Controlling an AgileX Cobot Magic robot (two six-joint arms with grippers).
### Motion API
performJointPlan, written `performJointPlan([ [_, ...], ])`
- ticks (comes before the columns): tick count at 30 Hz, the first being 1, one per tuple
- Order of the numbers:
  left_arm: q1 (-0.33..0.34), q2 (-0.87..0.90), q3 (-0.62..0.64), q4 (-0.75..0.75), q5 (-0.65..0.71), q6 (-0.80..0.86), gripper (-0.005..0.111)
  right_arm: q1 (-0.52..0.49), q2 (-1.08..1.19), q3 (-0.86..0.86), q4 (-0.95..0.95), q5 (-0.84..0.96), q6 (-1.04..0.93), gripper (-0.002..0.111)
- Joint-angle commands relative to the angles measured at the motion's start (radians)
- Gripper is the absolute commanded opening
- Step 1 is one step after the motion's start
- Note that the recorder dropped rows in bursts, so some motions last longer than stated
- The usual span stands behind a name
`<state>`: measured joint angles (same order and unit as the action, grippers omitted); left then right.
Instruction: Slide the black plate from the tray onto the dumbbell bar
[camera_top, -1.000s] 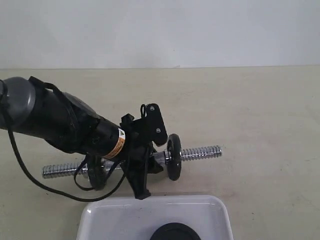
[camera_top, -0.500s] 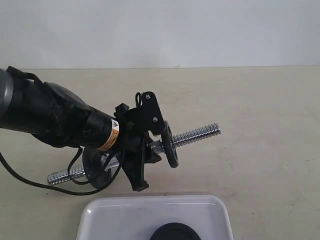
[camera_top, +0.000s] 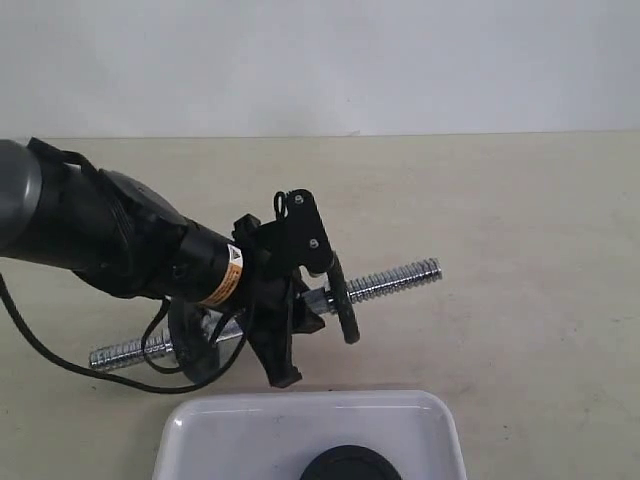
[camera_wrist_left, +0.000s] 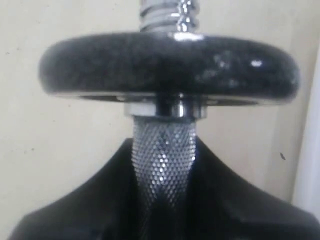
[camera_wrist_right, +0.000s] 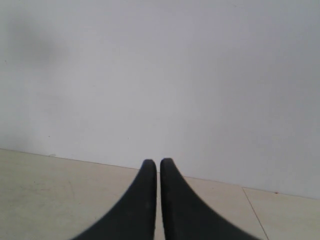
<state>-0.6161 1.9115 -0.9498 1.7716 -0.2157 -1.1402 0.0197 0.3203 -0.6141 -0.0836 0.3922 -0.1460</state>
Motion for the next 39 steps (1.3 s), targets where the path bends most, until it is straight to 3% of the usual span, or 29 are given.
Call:
performJointPlan([
  [1,0.0,0.012,-0.017,-0.027,-0.046,-0.041,0.004,0.0,-0.005,-0.005,-0.005,-0.007,-0.002,0.001],
  [32,0.0,0.027,-0.017,-0.027,-0.049,-0.056,0.005,0.0,-0.005,-0.005,-0.005,-0.007,-0.002,0.001],
  [39,0.0,0.027,-0.017,-0.027,-0.03,-0.103,0.038,0.0,-0.005,-0.005,-0.005,-0.007,-0.002,0.001],
])
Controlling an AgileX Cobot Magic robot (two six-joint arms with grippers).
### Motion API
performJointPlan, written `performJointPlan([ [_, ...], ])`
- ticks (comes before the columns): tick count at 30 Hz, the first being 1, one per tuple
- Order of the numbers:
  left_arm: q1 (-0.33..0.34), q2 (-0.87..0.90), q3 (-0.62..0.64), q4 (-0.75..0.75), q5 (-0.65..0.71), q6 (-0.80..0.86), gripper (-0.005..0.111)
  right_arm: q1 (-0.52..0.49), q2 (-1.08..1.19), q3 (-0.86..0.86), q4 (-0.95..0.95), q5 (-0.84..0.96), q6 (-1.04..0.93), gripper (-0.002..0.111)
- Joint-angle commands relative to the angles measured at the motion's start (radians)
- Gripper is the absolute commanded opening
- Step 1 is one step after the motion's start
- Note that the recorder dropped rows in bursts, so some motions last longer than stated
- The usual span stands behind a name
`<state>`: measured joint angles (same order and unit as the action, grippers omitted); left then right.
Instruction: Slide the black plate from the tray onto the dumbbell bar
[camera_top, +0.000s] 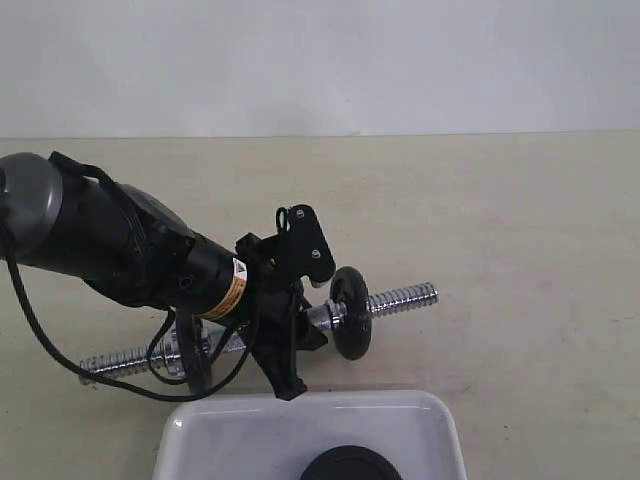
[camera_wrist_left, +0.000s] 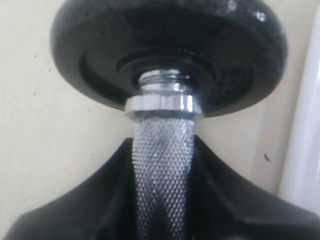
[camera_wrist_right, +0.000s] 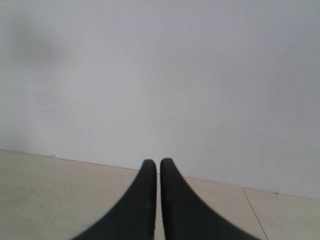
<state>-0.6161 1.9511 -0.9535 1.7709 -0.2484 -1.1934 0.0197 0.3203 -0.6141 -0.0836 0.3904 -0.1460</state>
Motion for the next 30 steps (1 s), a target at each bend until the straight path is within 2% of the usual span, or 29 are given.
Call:
performJointPlan([
  [1,0.0,-0.012,-0.013,-0.027,0.014,-0.056,0.041,0.0,-0.005,-0.005,-0.005,-0.005,-0.002,0.001],
  [20,0.0,0.04,-0.013,-0.027,0.014,-0.056,0.043,0.0,-0.005,-0.005,-0.005,-0.005,-0.002,0.001],
  [30,0.0,0.04,-0.013,-0.027,0.014,-0.054,0.032,0.0,-0.005,-0.005,-0.005,-0.005,-0.002,0.001],
])
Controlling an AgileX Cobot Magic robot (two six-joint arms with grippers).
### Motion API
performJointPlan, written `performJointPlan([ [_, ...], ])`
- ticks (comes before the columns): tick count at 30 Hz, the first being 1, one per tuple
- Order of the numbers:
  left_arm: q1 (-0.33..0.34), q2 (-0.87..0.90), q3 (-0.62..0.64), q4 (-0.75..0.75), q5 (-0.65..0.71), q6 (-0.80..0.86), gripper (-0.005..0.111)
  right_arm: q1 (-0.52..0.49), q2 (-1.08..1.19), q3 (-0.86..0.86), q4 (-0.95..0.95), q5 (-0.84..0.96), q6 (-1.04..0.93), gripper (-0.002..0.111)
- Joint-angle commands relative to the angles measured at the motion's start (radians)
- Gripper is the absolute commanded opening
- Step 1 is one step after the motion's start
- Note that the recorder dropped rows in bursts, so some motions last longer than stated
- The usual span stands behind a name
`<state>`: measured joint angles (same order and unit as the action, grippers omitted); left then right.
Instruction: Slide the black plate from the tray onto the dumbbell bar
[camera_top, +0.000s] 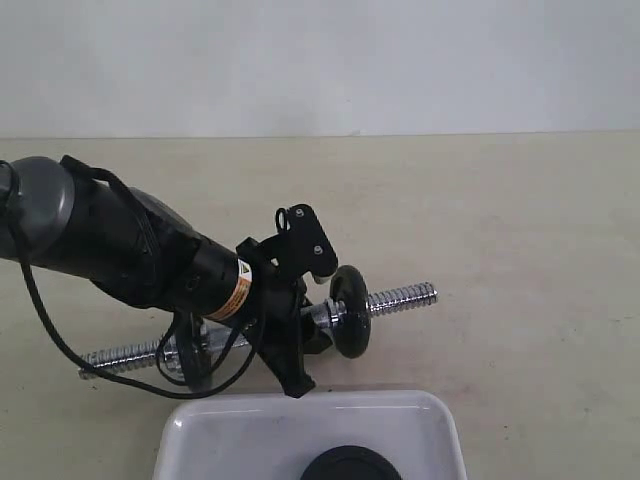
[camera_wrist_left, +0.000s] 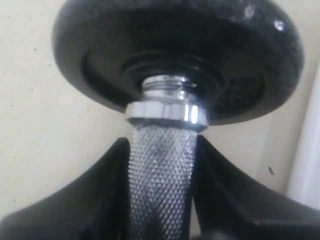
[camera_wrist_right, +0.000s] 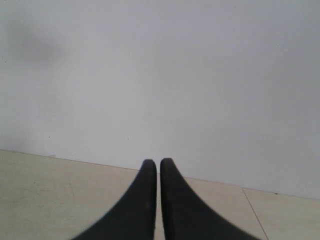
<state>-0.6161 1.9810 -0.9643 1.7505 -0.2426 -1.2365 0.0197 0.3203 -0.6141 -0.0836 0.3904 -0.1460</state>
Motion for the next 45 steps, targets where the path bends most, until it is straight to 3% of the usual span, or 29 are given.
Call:
performJointPlan([
  [1,0.0,0.01,-0.003,-0.006,0.008,-0.011,0.031,0.0,-0.005,-0.005,-0.005,-0.005,-0.002,0.001],
  [7,0.0,0.012,-0.003,-0.006,0.008,-0.011,0.024,0.0,-0.005,-0.005,-0.005,-0.005,-0.002,0.001],
  [13,0.0,0.029,-0.003,-0.006,0.006,-0.011,0.004,0.0,-0.005,-0.005,-0.005,-0.005,-0.002,0.001],
  [29,0.0,0.063,-0.003,-0.006,-0.023,-0.057,0.004,0.0,-0.005,-0.005,-0.005,-0.005,-0.002,0.001],
  [45,0.0,-0.135,-0.003,-0.006,-0.046,-0.046,0.004,0.0,-0.005,-0.005,-0.005,-0.005,-0.002,0.001],
])
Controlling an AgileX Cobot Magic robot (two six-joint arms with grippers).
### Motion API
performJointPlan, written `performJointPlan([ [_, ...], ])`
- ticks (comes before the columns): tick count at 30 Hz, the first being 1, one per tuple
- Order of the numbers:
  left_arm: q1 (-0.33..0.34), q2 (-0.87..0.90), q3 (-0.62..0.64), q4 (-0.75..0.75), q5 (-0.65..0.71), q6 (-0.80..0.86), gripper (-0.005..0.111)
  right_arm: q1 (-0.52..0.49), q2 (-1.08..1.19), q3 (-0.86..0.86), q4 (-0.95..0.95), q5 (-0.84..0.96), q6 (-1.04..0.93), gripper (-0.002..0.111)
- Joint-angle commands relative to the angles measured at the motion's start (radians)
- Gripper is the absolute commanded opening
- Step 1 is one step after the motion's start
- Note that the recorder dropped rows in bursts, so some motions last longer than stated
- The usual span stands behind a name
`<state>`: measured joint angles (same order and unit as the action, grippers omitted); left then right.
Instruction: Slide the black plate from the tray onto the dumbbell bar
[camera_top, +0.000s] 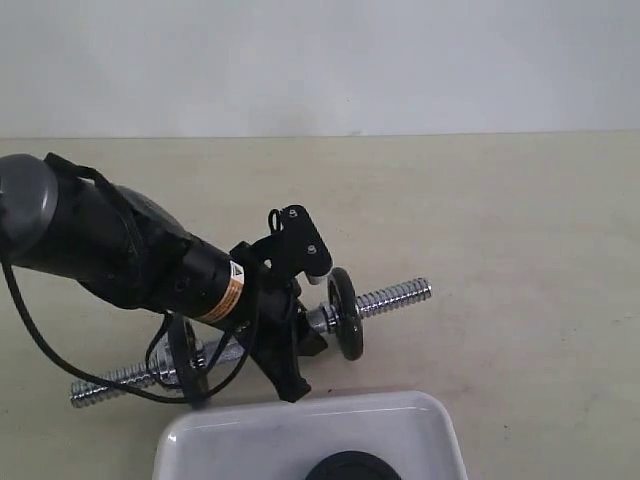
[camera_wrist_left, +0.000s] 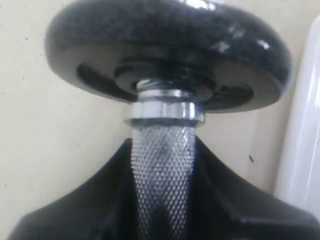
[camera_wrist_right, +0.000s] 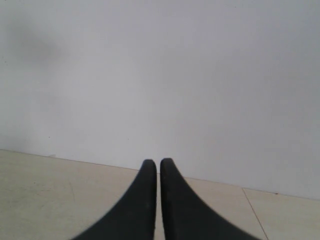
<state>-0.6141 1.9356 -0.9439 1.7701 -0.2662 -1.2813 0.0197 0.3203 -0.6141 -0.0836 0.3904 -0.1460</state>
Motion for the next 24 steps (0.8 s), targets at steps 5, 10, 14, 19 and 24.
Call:
performJointPlan([
  [5,-0.002,-0.138,-0.023,-0.026,-0.029,0.026,0.004,0.0,-0.005,-0.005,-0.005,-0.001,0.005,0.001],
  [10,-0.002,-0.159,0.013,-0.026,-0.023,0.048,0.004,0.0,-0.005,-0.005,-0.004,0.002,0.005,0.001],
  [14,-0.002,-0.167,0.04,-0.026,-0.014,0.059,0.004,0.0,-0.005,-0.005,-0.004,0.002,0.005,0.001],
  [19,0.0,-0.212,0.048,-0.026,0.004,0.073,0.004,0.0,-0.005,-0.005,0.027,0.019,-0.011,0.001],
  [24,0.034,-0.28,0.083,-0.026,0.054,0.112,0.004,0.0,-0.005,-0.005,0.084,0.043,-0.073,0.001],
])
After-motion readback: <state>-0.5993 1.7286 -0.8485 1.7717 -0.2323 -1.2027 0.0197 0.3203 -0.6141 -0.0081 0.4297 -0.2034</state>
